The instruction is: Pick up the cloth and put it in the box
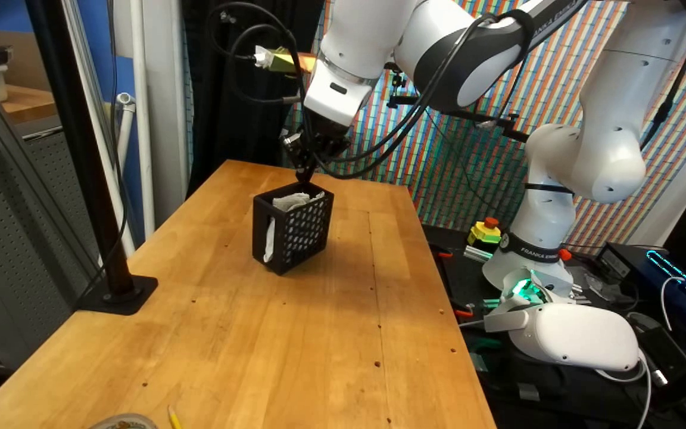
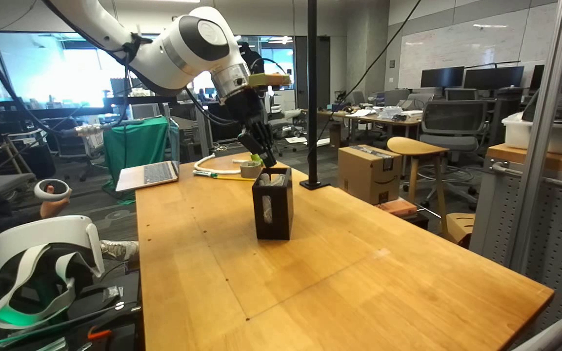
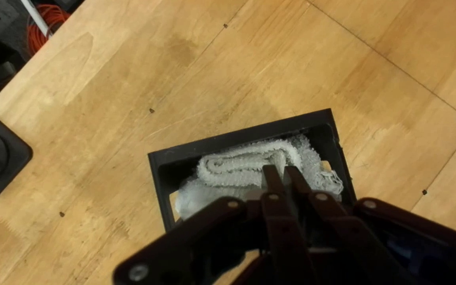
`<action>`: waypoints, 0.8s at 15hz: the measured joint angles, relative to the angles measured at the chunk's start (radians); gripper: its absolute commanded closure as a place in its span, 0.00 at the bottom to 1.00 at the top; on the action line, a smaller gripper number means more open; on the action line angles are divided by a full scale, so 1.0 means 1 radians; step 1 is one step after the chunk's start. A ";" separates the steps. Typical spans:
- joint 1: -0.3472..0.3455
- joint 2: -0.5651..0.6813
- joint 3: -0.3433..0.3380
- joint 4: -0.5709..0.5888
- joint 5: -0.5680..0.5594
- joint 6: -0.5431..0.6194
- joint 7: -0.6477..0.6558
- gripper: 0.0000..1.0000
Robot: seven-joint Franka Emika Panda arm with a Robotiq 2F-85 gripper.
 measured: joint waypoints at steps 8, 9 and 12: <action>-0.017 0.124 -0.010 0.066 0.191 0.065 -0.217 0.84; -0.023 0.140 -0.010 0.072 0.228 0.071 -0.250 0.84; -0.053 0.179 -0.011 0.084 0.321 0.078 -0.342 0.83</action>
